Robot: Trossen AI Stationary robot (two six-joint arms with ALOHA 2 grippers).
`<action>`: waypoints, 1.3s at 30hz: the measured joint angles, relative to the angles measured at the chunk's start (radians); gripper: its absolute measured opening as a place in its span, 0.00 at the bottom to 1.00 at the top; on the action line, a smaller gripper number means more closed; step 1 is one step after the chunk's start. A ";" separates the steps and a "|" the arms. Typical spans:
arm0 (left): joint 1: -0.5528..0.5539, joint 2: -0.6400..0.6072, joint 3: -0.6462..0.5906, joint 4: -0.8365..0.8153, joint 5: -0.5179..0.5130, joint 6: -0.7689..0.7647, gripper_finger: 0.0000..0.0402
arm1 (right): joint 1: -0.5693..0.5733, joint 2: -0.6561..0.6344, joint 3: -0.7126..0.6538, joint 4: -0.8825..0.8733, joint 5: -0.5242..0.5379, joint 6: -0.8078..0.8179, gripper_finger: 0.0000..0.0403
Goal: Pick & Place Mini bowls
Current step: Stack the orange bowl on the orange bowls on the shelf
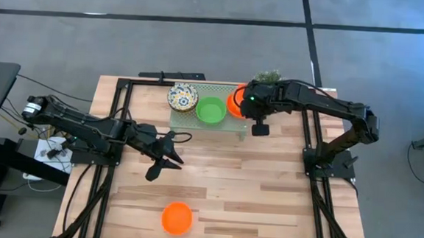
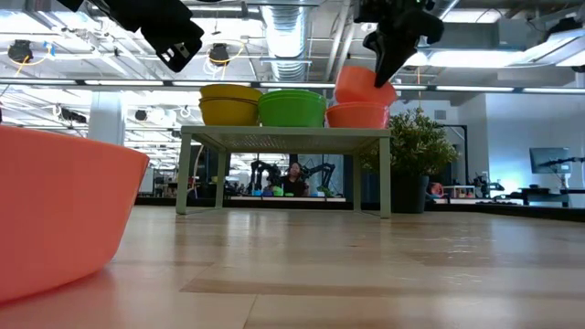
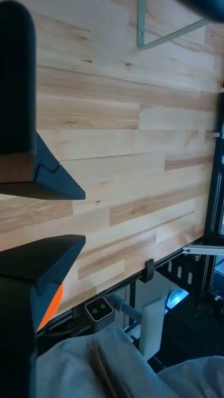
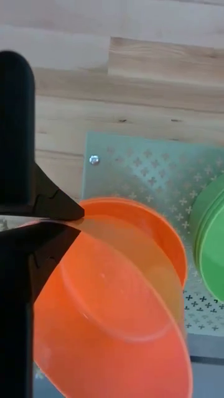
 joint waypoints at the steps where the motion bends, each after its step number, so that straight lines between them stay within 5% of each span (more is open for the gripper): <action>1: 0.000 0.000 0.000 0.000 0.000 0.000 0.25 | 0.000 0.000 0.000 0.000 -0.001 0.017 0.03; 29: 0.000 0.000 0.001 0.000 0.000 0.000 0.25 | 0.003 0.001 0.000 0.050 0.000 0.089 0.29; 39: 0.000 0.000 0.001 0.000 0.000 0.000 0.25 | 0.083 0.002 0.000 0.056 -0.002 0.193 0.32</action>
